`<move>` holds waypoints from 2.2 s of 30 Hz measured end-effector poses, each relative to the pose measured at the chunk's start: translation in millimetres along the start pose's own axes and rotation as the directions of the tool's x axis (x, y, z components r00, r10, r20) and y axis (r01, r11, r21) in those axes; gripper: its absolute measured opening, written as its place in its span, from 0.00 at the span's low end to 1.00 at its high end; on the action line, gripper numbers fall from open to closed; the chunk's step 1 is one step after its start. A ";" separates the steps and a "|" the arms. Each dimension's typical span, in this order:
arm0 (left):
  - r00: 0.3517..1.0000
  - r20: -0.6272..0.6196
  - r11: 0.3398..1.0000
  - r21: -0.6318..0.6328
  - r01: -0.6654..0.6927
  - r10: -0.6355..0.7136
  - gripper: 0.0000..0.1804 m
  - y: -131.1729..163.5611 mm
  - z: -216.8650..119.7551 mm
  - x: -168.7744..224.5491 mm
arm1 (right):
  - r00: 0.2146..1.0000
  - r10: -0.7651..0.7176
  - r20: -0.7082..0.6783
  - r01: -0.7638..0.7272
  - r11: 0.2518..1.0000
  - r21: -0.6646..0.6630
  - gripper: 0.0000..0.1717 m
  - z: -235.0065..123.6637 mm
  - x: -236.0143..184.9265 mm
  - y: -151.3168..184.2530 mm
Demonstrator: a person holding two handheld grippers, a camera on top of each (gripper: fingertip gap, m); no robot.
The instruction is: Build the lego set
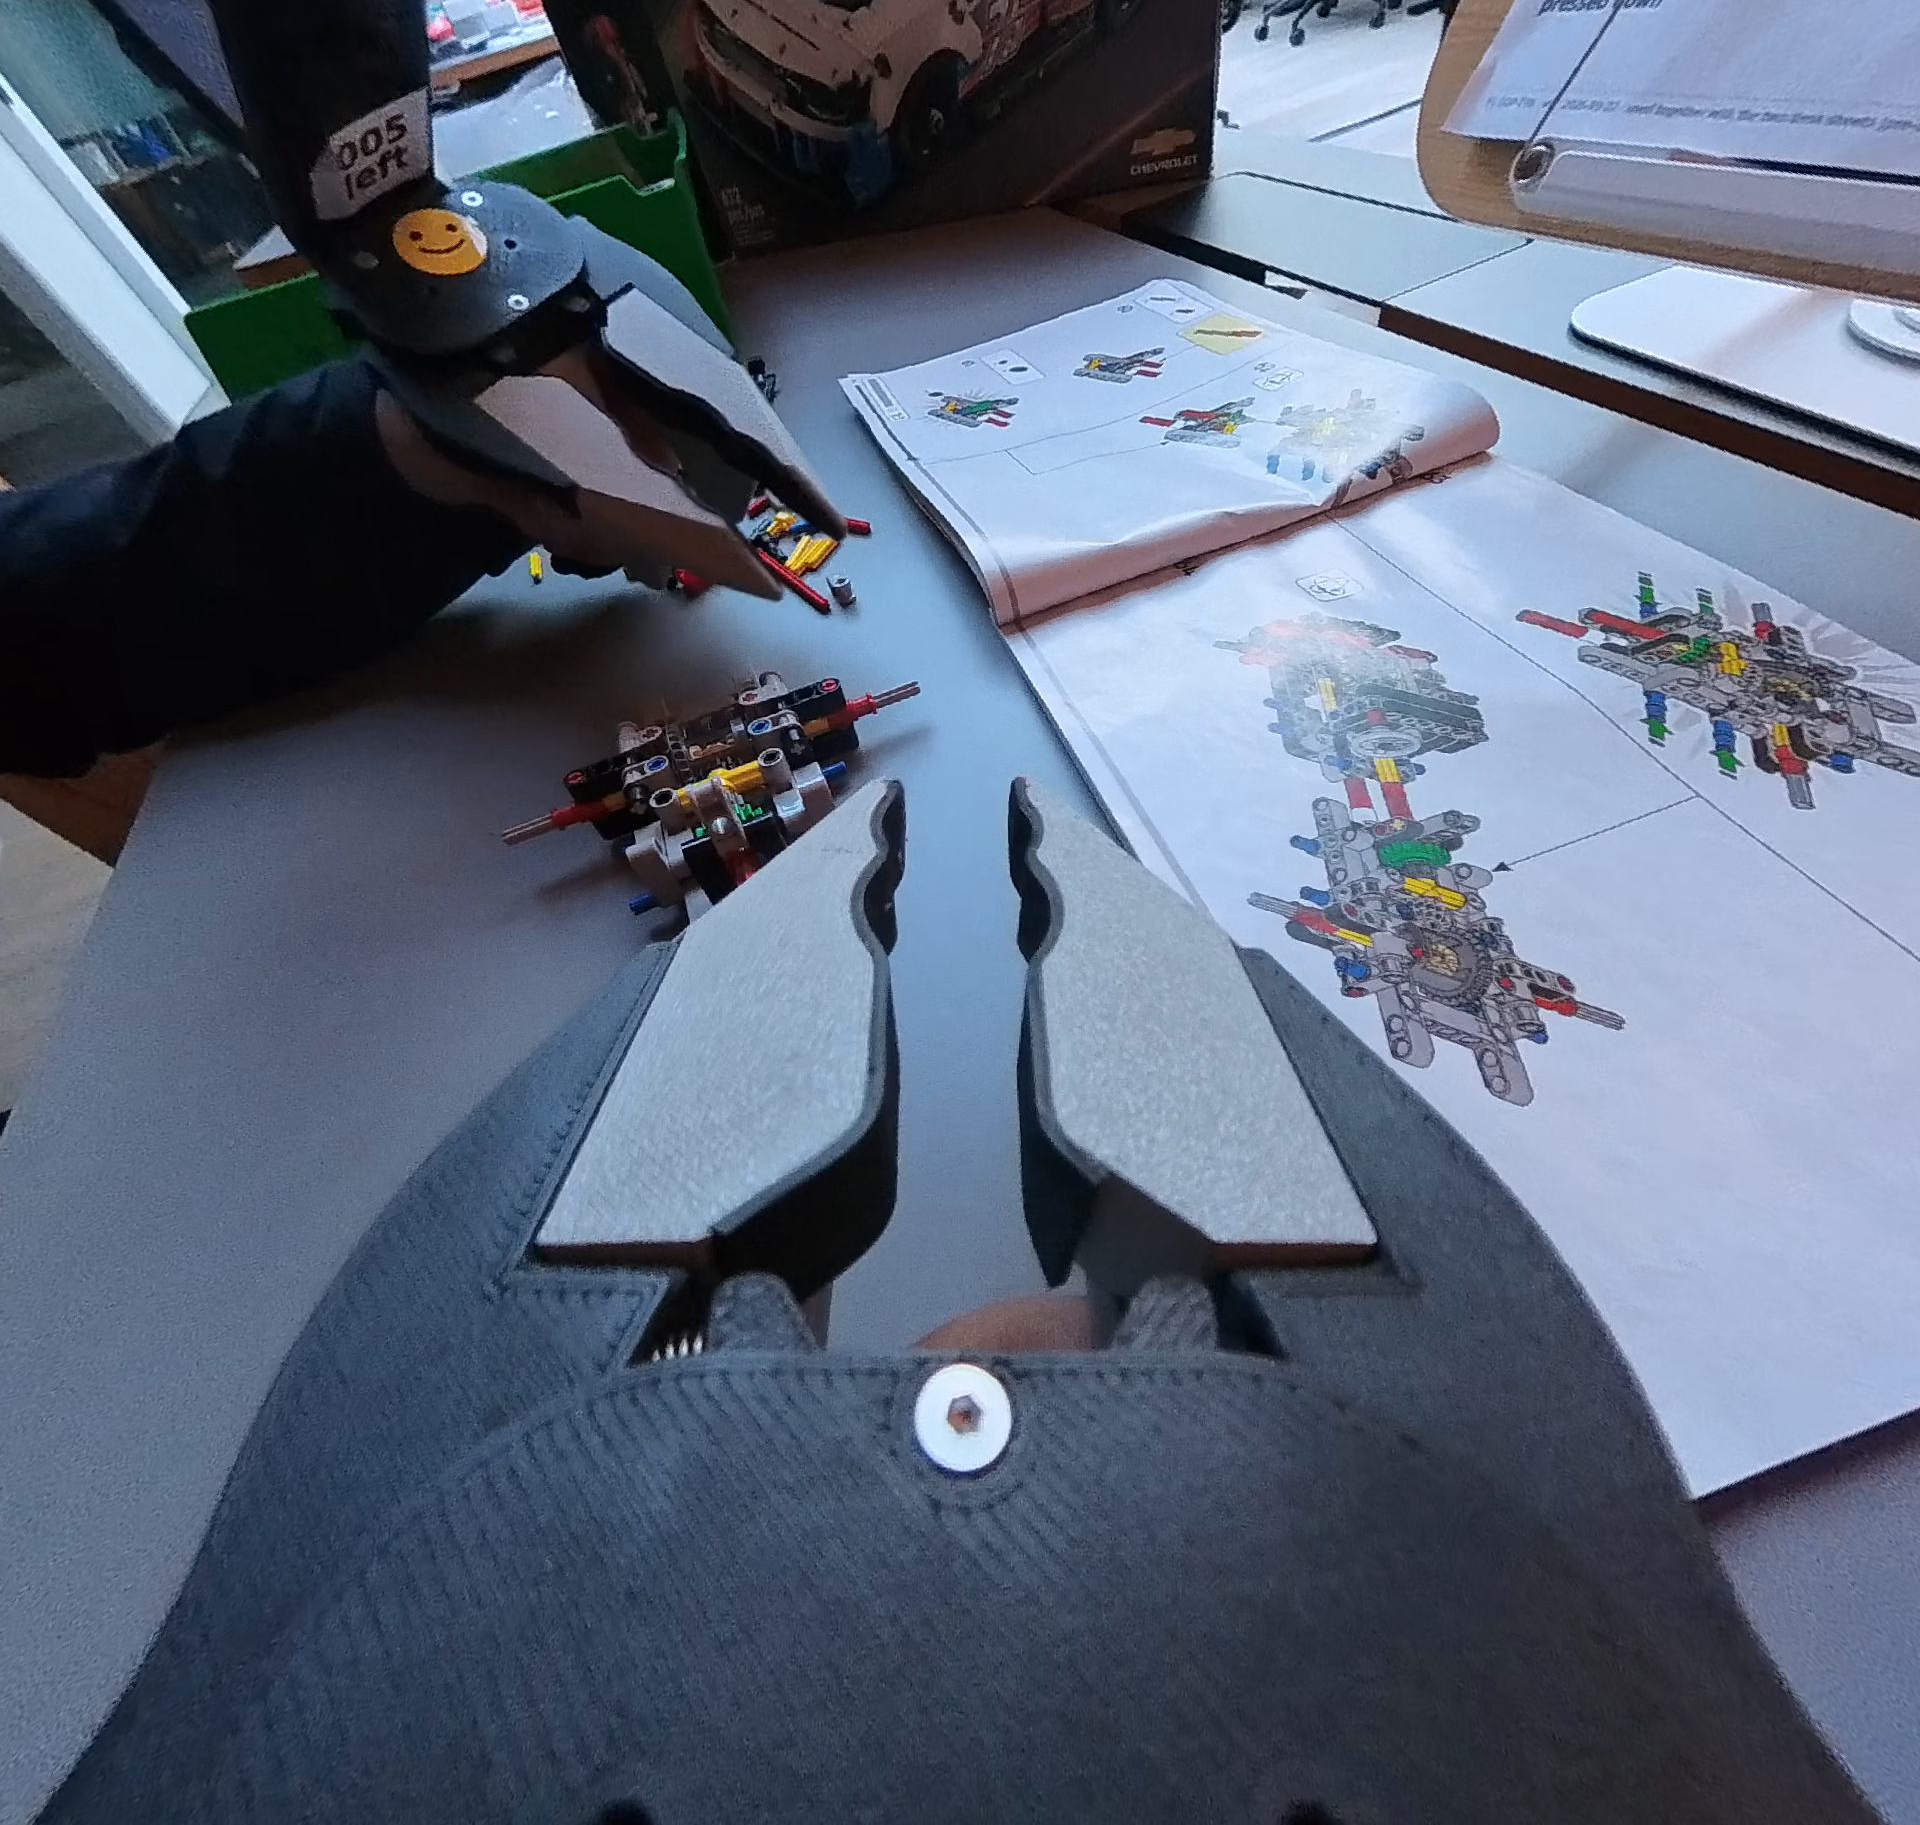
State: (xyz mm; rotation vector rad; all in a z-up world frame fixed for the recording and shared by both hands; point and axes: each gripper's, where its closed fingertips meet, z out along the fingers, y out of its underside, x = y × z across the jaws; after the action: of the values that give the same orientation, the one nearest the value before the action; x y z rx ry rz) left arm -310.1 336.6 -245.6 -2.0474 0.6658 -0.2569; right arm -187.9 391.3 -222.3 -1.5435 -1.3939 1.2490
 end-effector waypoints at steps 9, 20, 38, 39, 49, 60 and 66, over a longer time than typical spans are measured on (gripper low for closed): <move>0.997 0.058 0.997 -0.053 0.056 -0.053 0.13 11.5 3.5 -12.3 | 1.000 -0.020 0.002 0.020 1.000 -0.007 0.10 0.7 -2.3 1.0; 0.995 0.079 0.994 -0.093 0.066 -0.059 0.13 21.6 9.9 -14.3 | 0.998 -0.058 -0.014 0.058 0.998 -0.030 0.10 3.1 -4.4 3.9; 0.997 0.071 0.990 -0.138 0.040 -0.031 0.13 27.6 13.9 -10.0 | 0.994 -0.112 -0.017 0.110 0.991 -0.072 0.10 7.1 -8.8 9.6; 0.997 0.070 0.989 -0.139 0.041 -0.031 0.13 27.7 14.0 -10.1 | 0.994 -0.112 -0.017 0.110 0.991 -0.072 0.10 7.1 -8.9 9.6; 0.997 0.068 0.987 -0.154 0.034 -0.024 0.13 29.6 15.2 -9.0 | 0.993 -0.117 -0.020 0.115 0.990 -0.077 0.10 7.6 -8.9 10.3; 0.997 0.066 0.986 -0.159 0.043 -0.033 0.13 30.6 15.6 -9.2 | 0.992 -0.121 -0.020 0.119 0.990 -0.082 0.10 8.1 -9.2 10.9; 0.997 0.065 0.986 -0.163 0.040 -0.030 0.13 31.1 15.9 -9.0 | 0.992 -0.121 -0.020 0.119 0.989 -0.083 0.10 8.1 -9.2 10.9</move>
State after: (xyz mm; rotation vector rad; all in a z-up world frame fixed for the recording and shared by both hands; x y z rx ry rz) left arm -321.7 340.1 -279.5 -2.2166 0.6303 -0.1614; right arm -191.9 379.5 -233.1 -1.5004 -1.5148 1.1096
